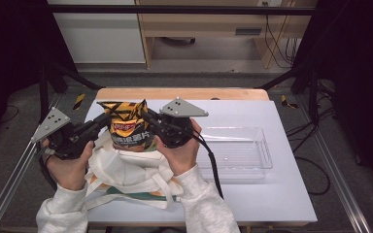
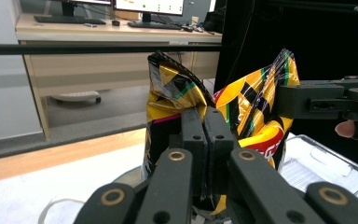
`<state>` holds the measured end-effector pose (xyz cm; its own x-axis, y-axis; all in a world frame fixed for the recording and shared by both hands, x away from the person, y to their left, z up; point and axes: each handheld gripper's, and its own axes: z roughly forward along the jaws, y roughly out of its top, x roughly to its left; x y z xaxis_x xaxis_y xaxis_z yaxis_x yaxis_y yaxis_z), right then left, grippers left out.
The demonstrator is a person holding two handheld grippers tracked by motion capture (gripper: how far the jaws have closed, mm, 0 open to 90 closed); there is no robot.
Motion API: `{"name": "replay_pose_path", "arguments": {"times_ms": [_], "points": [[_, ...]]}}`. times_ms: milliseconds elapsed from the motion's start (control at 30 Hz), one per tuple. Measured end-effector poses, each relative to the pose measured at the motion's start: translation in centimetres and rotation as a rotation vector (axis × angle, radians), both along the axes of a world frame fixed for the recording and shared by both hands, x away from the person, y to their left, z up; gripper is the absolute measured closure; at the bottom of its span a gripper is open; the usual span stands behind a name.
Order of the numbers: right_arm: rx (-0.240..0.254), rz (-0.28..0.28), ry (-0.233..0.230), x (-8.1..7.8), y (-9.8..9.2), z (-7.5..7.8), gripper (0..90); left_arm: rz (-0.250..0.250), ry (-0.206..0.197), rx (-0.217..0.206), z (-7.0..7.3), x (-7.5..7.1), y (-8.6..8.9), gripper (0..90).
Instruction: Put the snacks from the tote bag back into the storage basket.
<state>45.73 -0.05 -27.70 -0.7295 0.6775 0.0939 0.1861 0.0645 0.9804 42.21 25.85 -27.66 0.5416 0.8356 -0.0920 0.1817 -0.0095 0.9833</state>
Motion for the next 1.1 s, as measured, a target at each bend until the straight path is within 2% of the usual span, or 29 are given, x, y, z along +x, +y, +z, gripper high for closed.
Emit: {"name": "replay_pose_path", "arguments": {"times_ms": [167,367,633,1100], "points": [[0.003,-0.009,-0.025,-0.5,-0.9,1.5,85.1,-0.010,-0.015,0.004,1.5,-0.3,-0.9,89.2],[0.002,-0.025,-0.043,-0.8,-2.0,2.7,85.1,-0.029,-0.028,0.004,2.4,-0.2,-2.1,89.3],[-0.010,-0.055,-0.047,-0.8,-3.6,3.1,85.1,-0.047,-0.029,0.001,2.4,0.4,-3.8,89.2],[-0.014,-0.117,-0.047,-1.1,-7.7,3.1,85.2,-0.084,-0.029,0.002,2.3,1.3,-7.8,89.2]]}}
